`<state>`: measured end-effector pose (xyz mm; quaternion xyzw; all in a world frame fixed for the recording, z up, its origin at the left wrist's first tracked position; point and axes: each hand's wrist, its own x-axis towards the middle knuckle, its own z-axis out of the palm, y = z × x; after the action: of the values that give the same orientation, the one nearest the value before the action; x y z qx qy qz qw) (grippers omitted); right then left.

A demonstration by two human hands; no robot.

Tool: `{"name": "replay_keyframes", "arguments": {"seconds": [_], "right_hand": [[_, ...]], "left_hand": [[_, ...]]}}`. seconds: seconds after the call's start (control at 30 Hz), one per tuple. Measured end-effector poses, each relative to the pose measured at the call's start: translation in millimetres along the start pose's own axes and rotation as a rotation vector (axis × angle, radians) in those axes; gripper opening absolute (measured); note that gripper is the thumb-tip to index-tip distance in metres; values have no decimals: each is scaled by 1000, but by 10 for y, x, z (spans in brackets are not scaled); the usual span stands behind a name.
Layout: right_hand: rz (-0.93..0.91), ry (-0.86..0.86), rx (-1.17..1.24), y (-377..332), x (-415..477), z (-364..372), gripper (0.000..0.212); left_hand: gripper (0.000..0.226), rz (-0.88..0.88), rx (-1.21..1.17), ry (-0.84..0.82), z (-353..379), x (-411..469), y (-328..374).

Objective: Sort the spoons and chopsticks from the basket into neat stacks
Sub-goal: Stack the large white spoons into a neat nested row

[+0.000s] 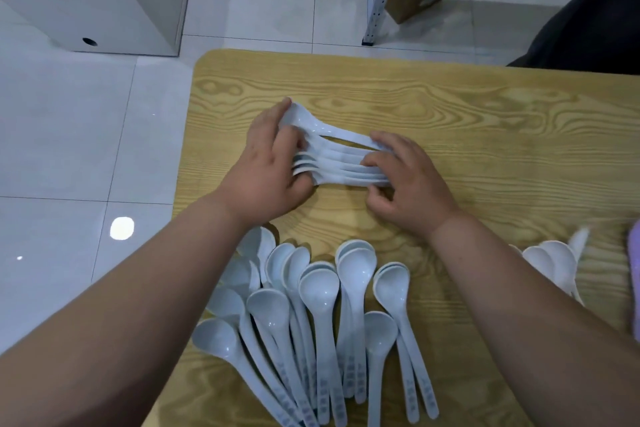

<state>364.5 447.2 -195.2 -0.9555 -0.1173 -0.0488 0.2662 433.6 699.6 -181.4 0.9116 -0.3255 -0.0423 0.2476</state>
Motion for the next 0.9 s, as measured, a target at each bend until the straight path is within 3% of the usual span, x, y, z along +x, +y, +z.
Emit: {"name": "replay_keyframes", "arguments": {"seconds": [0.17,0.4,0.53,0.7,0.9], "right_hand": [[-52,98,-58,-8,-31,64,45],[-14,25,-145,34,-24,85,65],[-75,27,-120,65,-14,104,61],[70,69,-119,69,-54,103,66],[14,93,-143,48,-32,122,59]], "left_hand": [[82,-59,-31,76,-94,98,-64],[62,30,-198,74,44,16,-68],[61,67,-219,29,86,-17,-87],[62,12,-236,49,86,-4,-101],[67,104,-233,43,60,18,-130]]}}
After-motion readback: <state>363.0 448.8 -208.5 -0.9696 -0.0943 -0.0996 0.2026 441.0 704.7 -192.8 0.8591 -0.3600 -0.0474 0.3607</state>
